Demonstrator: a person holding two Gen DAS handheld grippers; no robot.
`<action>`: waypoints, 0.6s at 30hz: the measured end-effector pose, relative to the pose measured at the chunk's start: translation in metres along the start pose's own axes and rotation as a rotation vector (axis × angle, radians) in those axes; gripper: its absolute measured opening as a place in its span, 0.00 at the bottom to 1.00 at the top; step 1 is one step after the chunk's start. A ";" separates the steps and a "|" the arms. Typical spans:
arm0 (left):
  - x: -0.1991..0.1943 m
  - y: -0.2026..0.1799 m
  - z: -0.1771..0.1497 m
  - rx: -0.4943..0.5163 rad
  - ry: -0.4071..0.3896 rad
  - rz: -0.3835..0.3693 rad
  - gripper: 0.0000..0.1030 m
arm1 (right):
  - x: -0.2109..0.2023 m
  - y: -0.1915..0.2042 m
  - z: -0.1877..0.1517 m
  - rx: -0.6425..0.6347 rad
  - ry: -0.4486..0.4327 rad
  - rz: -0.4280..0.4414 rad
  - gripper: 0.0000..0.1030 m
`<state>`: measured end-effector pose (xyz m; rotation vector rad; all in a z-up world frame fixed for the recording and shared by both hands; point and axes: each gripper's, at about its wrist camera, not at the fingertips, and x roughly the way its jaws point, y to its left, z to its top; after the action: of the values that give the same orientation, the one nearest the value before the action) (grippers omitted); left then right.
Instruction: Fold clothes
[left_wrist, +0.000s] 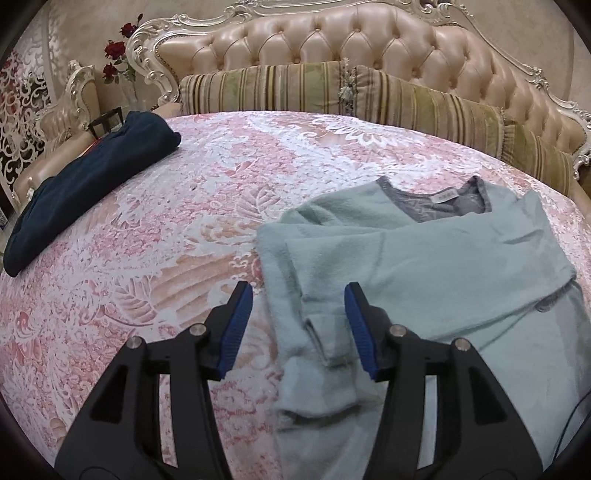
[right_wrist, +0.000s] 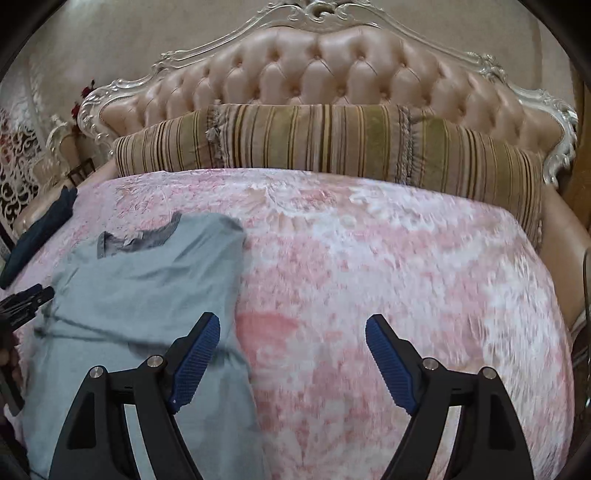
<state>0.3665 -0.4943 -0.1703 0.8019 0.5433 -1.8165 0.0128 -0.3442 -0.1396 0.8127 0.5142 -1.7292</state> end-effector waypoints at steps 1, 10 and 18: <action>-0.004 -0.002 0.001 0.006 -0.005 -0.003 0.54 | 0.003 0.005 0.005 -0.014 -0.006 0.002 0.80; -0.022 -0.049 0.039 0.135 -0.048 -0.168 0.54 | 0.056 0.031 -0.005 -0.065 0.096 0.049 0.65; 0.027 -0.169 0.109 0.281 0.090 -0.582 0.39 | 0.065 0.020 -0.013 -0.064 0.123 0.083 0.36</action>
<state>0.1731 -0.5239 -0.1171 0.9866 0.6320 -2.4387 0.0250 -0.3838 -0.1946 0.8863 0.6069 -1.5861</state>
